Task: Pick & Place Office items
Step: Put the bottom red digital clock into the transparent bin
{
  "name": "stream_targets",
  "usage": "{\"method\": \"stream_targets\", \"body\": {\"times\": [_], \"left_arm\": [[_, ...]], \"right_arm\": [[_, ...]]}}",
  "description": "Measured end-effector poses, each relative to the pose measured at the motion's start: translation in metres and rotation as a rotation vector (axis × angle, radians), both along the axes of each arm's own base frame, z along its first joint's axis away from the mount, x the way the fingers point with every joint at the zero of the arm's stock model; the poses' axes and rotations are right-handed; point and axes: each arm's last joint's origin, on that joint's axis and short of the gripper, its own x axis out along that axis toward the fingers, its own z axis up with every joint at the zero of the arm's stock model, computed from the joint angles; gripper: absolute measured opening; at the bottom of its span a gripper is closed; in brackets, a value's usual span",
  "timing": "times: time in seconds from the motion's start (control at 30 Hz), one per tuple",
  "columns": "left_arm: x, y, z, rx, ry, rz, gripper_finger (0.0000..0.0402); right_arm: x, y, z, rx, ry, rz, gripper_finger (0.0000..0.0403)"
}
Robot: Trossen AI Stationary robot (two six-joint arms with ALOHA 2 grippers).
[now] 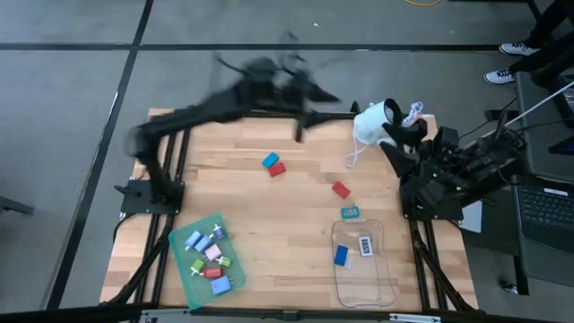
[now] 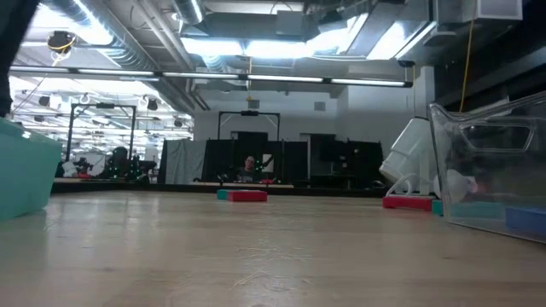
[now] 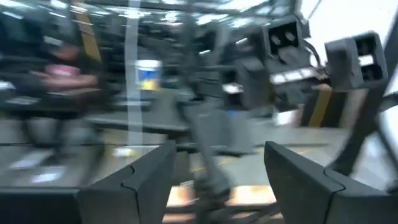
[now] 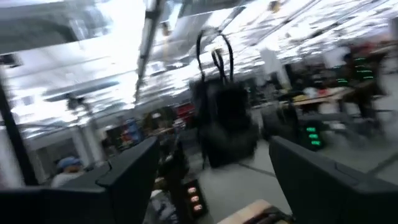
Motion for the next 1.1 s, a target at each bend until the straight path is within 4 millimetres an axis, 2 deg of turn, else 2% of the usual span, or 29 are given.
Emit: {"method": "stream_targets", "body": {"times": [0.17,0.27,0.37,0.5,0.57,0.67,0.8,0.9,1.0,1.1], "left_arm": [[-0.100,-0.020,0.060,0.110,0.022,0.238,0.0226],[-0.157,-0.036,0.080,0.108,0.032,0.372,0.0226],[-0.202,-0.051,0.081,0.094,0.072,0.496,0.0226],[-0.239,-0.065,0.063,0.046,0.109,0.593,0.0226],[-0.250,-0.068,0.047,0.012,0.121,0.617,0.0226],[-0.258,-0.071,0.016,-0.041,0.141,0.626,0.0226],[-0.253,-0.071,-0.036,-0.118,0.125,0.629,0.0226],[-0.248,-0.071,-0.074,-0.174,0.091,0.619,0.0226],[-0.246,-0.070,-0.105,-0.237,0.042,0.620,0.0226],[-0.243,-0.070,-0.128,-0.304,-0.002,0.612,0.0226]], "right_arm": [[0.024,-0.017,-0.008,-0.014,0.010,-0.010,0.0307],[0.044,-0.034,-0.023,0.023,0.119,-0.035,0.0307],[0.067,-0.055,-0.036,0.072,0.325,-0.066,0.0307],[0.102,-0.081,-0.039,0.105,0.628,-0.145,0.0307],[0.121,-0.094,-0.038,0.115,0.785,-0.196,0.0307],[0.150,-0.117,-0.047,0.149,1.013,-0.247,0.0307],[0.176,-0.138,-0.076,0.280,1.234,-0.201,0.0306],[0.177,-0.140,-0.104,0.359,1.383,-0.214,0.0306],[0.174,-0.140,-0.130,0.432,1.455,-0.235,0.0306],[0.167,-0.142,-0.157,0.483,1.526,-0.268,0.0306]]}}
